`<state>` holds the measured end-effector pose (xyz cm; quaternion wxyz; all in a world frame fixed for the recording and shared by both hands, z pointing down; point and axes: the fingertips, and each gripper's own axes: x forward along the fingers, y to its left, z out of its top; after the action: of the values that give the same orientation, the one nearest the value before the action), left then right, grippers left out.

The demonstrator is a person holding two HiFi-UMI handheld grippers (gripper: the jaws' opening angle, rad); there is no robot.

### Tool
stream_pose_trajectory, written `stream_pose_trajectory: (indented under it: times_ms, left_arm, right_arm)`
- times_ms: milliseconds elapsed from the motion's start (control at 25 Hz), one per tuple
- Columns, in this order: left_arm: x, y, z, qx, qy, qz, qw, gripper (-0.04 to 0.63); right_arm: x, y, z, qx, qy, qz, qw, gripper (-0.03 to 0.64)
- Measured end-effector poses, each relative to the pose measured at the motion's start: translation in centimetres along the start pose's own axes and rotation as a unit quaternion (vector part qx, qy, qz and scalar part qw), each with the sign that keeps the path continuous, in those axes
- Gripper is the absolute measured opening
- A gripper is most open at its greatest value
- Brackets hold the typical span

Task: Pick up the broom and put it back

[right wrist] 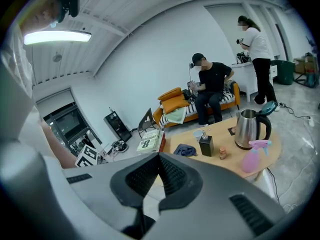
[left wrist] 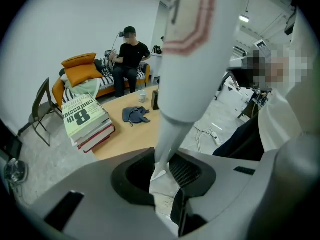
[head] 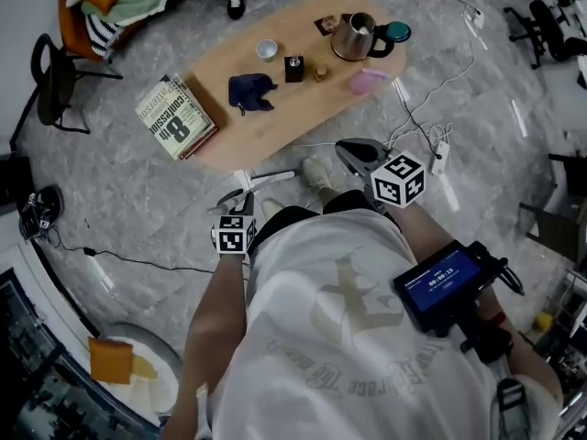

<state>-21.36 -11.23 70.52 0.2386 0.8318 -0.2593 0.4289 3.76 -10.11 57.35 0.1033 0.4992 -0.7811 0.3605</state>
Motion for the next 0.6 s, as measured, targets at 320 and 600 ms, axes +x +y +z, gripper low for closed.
stream_pose_trajectory:
  times_ms: [320, 600]
  left_arm:
    - [1.4, 1.4, 2.0, 0.006, -0.011, -0.012, 0.9998, 0.094]
    - [3.2, 3.6, 4.2, -0.003, -0.016, -0.016, 0.9997, 0.094]
  right_arm:
    - [0.0, 0.4, 0.3, 0.001, -0.004, -0.015, 1.0, 0.017]
    - [-0.1, -0.2, 0.5, 0.006, -0.009, -0.032, 0.999, 0.017]
